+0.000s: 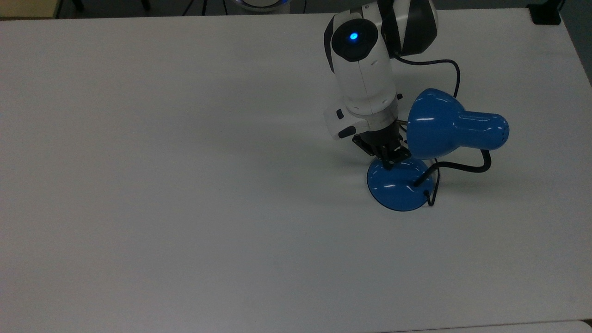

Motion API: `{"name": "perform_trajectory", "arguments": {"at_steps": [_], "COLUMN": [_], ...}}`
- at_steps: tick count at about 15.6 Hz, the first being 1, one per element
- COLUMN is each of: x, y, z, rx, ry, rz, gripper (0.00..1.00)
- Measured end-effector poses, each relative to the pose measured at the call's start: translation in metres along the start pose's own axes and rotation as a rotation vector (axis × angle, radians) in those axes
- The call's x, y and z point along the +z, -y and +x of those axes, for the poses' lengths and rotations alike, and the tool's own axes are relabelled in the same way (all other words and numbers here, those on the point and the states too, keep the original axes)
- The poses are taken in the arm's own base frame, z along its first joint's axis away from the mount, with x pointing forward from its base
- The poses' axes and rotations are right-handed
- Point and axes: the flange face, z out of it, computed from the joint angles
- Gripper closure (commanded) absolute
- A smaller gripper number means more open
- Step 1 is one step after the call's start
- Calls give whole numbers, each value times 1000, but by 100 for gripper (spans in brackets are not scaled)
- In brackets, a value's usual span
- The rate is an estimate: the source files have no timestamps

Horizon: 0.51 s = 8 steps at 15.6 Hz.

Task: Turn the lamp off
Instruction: 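Lower the gripper onto the switch on the lamp base and press it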

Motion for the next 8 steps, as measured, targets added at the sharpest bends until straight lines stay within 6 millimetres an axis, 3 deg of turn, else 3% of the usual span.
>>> {"name": "perform_trajectory", "arguments": {"at_steps": [8], "x": [4], "y": [-21], "z": [11], "rx": [24], "ry": [-1], "rz": [-25], "gripper": [100]}}
